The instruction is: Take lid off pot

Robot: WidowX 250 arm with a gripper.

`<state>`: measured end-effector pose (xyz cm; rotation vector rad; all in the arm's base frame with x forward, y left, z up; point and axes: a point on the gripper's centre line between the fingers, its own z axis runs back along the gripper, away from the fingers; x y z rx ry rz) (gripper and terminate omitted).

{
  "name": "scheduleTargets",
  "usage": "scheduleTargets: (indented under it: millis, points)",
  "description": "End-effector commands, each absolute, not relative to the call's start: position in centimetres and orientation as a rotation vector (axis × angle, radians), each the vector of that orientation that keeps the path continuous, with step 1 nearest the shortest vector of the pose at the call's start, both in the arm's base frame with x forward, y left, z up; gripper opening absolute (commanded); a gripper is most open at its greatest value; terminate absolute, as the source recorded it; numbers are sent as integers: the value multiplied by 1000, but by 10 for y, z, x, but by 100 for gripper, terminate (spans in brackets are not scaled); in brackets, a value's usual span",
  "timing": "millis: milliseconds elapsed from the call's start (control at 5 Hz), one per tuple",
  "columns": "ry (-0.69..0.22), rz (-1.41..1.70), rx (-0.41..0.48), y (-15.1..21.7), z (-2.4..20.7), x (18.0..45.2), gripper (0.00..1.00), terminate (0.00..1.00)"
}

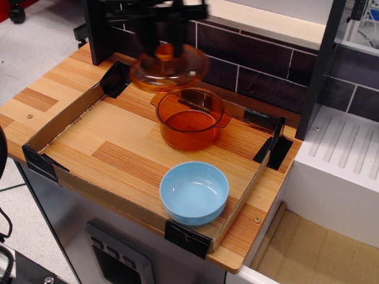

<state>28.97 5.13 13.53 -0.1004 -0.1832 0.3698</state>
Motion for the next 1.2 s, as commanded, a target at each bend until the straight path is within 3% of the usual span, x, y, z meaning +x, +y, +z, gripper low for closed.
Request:
scheduleTargets:
  millis: [0,600,1000]
  points:
    - [-188,320,-63,95,133,260,0,0]
    - [-155,337,-23,140,99,264,0,0]
    - [-131,337,26,135,75,265,0,0]
